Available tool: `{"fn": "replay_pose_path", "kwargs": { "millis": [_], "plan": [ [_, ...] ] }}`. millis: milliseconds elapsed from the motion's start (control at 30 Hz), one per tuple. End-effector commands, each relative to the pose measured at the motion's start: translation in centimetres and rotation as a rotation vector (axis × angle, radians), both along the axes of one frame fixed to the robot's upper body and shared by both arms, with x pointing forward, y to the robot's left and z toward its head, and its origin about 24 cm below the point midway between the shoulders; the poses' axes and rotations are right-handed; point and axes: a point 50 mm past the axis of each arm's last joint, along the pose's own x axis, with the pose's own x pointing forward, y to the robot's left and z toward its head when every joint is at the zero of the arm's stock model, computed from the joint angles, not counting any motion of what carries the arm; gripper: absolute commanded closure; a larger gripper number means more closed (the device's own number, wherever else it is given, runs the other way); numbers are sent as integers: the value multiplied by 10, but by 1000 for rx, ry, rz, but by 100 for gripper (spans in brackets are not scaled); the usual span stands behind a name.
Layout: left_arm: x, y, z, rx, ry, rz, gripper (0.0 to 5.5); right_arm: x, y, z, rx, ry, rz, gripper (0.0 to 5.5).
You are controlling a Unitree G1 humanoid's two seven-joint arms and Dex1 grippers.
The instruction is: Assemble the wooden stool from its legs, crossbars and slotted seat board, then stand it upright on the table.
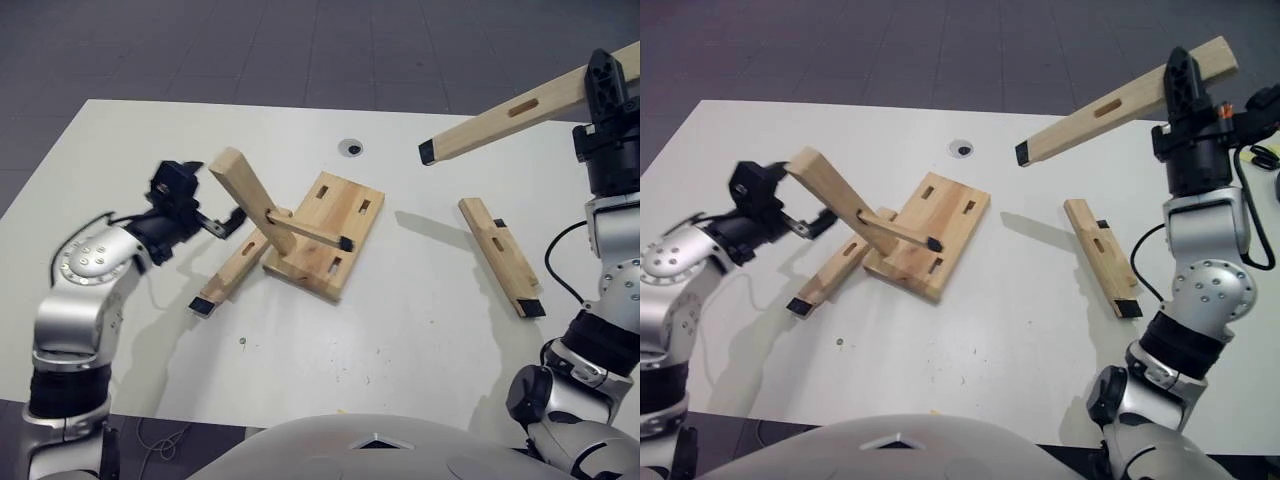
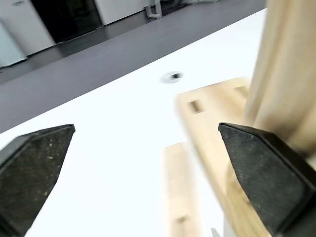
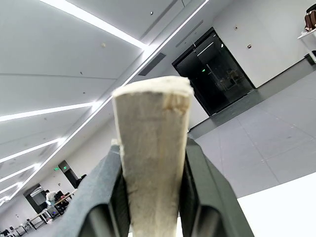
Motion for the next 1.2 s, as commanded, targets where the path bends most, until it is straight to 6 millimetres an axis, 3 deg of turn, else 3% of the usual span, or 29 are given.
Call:
{"fn": "replay_pose_path", "kwargs": {
  "millis": [33, 133, 200, 300, 367, 600, 933, 1200],
  "plan": [
    [-2, -15, 11, 23, -39, -84, 10, 6, 9, 7, -65, -14, 56, 448],
    [6, 5, 21, 30, -82, 17, 10, 8, 2, 11, -88, -18, 51, 448],
    [4, 5, 40, -109, -101, 0, 10, 8, -4, 12, -97, -15, 40, 448],
    [-22, -23, 74, -367, -69, -326, 10, 8, -7, 11, -107, -8, 36, 448],
    [-44, -38, 81, -391, -1, -535, 10, 9, -7, 11, -107, -6, 42, 448],
    [-67, -67, 60, -262, 173, -725, 10, 12, -5, 10, -113, 6, 53, 448],
    [-41, -101, 28, -62, 6, -563, 10, 18, 0, 8, -140, 13, 87, 448],
    [-31, -94, 13, -18, -9, -483, 146, 17, 0, 2, -149, 22, 79, 448]
  ]
}}
